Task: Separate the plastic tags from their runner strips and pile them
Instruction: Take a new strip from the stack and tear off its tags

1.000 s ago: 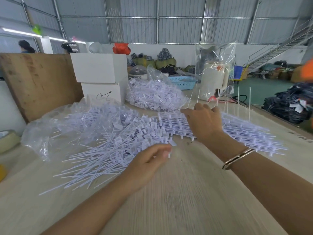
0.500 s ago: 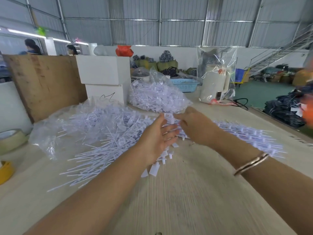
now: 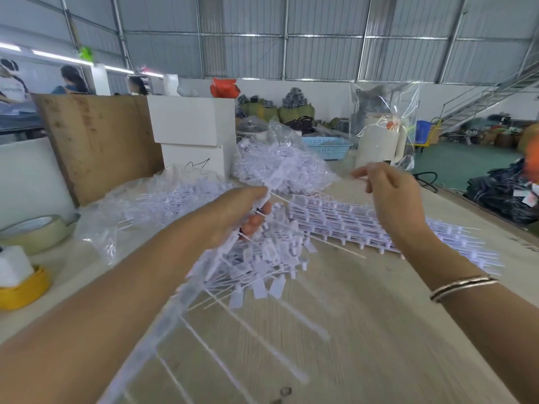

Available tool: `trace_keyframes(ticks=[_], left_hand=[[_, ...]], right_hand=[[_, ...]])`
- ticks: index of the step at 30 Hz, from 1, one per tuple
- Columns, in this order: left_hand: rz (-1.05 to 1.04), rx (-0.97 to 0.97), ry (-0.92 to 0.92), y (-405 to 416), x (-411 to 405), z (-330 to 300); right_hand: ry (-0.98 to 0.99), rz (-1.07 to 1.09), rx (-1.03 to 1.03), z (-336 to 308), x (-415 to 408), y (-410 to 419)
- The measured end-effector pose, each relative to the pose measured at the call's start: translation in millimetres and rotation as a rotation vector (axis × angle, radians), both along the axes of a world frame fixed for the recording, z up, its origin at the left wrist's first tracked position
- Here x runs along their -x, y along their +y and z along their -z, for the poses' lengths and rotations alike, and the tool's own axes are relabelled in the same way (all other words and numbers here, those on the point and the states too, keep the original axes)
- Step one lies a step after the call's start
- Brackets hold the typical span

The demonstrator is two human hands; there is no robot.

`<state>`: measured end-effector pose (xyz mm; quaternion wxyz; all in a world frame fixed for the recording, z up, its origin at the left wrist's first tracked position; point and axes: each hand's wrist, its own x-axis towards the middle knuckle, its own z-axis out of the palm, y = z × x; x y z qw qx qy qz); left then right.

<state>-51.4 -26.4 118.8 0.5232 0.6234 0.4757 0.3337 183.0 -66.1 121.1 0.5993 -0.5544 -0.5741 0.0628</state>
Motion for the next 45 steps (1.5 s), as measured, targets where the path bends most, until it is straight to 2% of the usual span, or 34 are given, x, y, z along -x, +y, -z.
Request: trace_keyframes(ticks=[1, 4, 6, 7, 9, 10, 13, 14, 16, 19, 24, 26, 28, 31, 38, 42, 45], left_hand=[[0.028, -0.062, 0.122, 2.5, 3.3, 1.0], [0.096, -0.131, 0.445, 7.6, 15.8, 11.4], [0.181, -0.131, 0.583, 7.4, 23.5, 24.1], [0.222, -0.124, 0.598, 5.8, 26.7, 30.2], [0.282, -0.097, 0.553, 0.5, 28.8, 39.2], [0.31, -0.092, 0.516, -1.8, 28.7, 41.8], [0.357, -0.129, 0.472, -9.5, 24.1, 45.6], [0.363, -0.14, 0.47, -12.3, 22.3, 47.1], [0.369, -0.143, 0.446, -19.1, 19.0, 50.7], [0.327, -0.245, 0.508, -27.8, 14.9, 57.9], [0.305, -0.514, 0.573, -39.0, 1.1, 75.4], [0.288, -0.595, 0.502, -40.1, -2.3, 83.3], [0.282, -0.618, 0.445, -39.3, 0.6, 88.3], [0.307, -0.638, 0.483, -38.3, 9.5, 91.0], [0.311, -0.727, 0.616, -39.3, 14.6, 91.5], [0.284, -0.698, 0.524, -37.2, 21.6, 88.5], [0.296, -0.723, 0.61, -40.0, 23.8, 88.8]], right_hand=[[-0.04, 0.003, -0.009, 2.7, -3.5, 1.8], [-0.385, 0.053, 0.084, 26.5, -10.6, 9.3], [-0.397, 0.105, 0.086, 43.2, -12.7, 13.8], [-0.32, 0.077, 0.067, 47.3, -13.9, 14.6], [-0.184, -0.119, 0.088, 54.6, -17.9, 13.1], [-0.239, -0.236, 0.125, 59.1, -20.2, 11.2], [-0.749, -0.386, 0.187, 76.4, -11.7, -5.0], [-0.896, -0.332, 0.102, 82.1, -5.7, -8.7], [-1.019, -0.249, -0.144, 89.2, 6.2, -13.6], [-0.986, -0.304, -0.375, 89.4, 18.2, -16.9], [-0.986, -0.291, -0.424, 95.4, 25.6, -16.1], [-0.948, -0.298, -0.405, 95.3, 27.0, -15.1], [-0.906, -0.334, -0.347, 97.5, 27.9, -14.0], [-0.838, -0.436, -0.233, 101.7, 32.1, -14.8], [-0.411, -0.615, 0.123, 106.1, 30.1, -10.8], [-0.507, -0.592, 0.094, 105.2, 22.0, -7.9], [-0.634, -0.552, 0.008, 106.1, 21.6, -4.9]])
